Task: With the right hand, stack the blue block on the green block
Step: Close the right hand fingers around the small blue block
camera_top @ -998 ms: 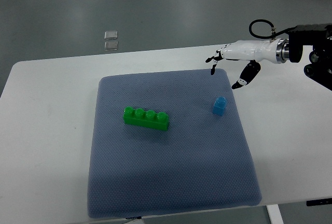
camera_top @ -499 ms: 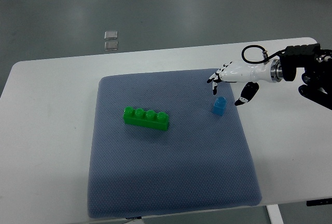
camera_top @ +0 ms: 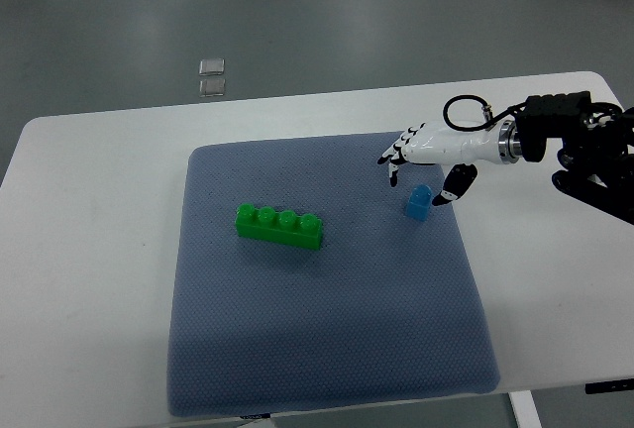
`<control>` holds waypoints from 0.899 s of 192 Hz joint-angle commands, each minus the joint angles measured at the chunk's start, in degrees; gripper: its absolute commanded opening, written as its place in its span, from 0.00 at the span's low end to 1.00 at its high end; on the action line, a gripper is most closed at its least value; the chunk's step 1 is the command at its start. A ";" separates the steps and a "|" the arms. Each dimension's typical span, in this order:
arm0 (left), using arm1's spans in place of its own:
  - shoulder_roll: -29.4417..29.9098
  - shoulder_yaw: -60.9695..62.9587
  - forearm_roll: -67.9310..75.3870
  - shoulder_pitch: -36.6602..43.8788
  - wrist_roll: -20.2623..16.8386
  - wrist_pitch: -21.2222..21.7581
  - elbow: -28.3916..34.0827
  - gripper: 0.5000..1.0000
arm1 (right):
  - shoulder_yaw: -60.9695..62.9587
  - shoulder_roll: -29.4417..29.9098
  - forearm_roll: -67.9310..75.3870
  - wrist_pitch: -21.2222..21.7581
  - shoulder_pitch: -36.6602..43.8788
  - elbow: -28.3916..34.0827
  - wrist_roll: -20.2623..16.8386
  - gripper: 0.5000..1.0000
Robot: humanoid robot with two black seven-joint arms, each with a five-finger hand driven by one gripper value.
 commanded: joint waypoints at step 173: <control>0.00 0.00 0.00 0.00 0.00 -0.06 -0.02 1.00 | -2.97 1.15 -2.29 -3.99 -0.52 -1.68 0.01 0.78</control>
